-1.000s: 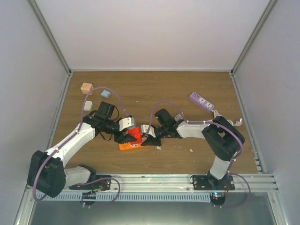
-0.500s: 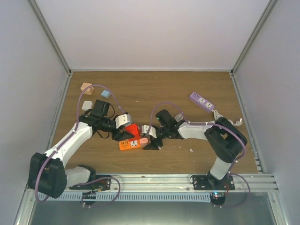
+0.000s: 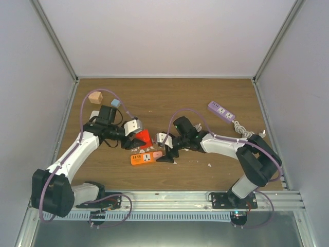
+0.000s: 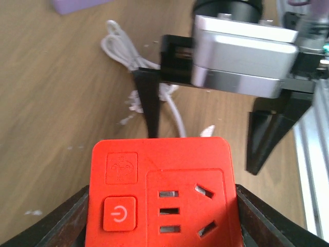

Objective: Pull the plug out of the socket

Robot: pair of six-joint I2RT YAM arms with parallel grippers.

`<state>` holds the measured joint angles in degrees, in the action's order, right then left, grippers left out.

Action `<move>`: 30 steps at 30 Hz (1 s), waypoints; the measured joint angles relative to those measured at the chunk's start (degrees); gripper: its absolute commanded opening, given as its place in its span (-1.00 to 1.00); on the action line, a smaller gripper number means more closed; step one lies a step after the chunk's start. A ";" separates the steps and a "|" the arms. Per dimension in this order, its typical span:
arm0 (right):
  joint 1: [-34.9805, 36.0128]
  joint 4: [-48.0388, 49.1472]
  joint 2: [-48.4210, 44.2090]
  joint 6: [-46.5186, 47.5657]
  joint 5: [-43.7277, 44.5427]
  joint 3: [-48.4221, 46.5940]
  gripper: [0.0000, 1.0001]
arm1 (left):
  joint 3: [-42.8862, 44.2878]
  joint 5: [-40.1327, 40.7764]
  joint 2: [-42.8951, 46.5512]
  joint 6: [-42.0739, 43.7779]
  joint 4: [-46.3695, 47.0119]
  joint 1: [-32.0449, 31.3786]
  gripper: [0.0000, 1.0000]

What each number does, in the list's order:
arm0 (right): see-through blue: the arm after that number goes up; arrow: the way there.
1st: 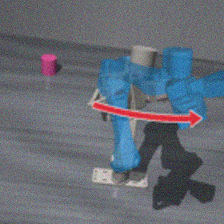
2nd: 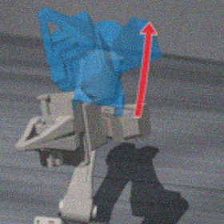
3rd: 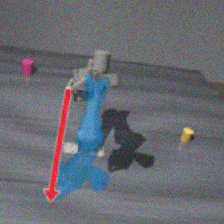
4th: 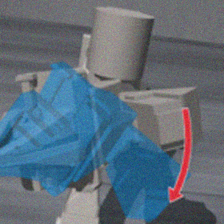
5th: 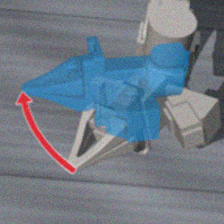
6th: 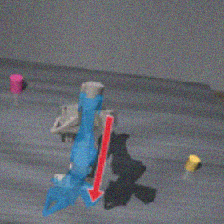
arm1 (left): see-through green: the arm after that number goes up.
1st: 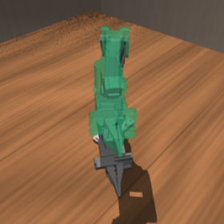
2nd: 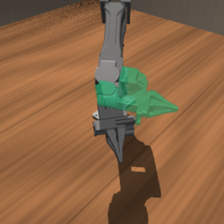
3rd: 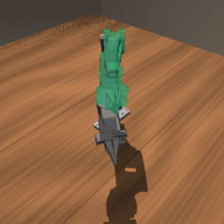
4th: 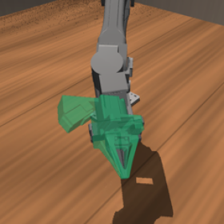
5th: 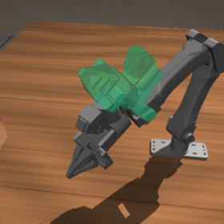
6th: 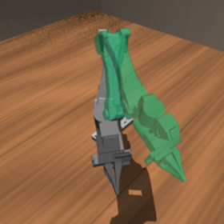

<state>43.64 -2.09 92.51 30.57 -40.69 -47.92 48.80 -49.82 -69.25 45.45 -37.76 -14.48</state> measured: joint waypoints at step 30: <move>-1.70 -0.31 -2.58 0.02 1.42 0.00 0.94 | 18.51 55.43 -16.94 24.63 9.22 9.84 -0.25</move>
<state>41.93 -2.39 89.93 30.59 -39.27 -47.92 67.31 5.61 -86.19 70.08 -28.53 -4.64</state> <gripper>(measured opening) 0.971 0.616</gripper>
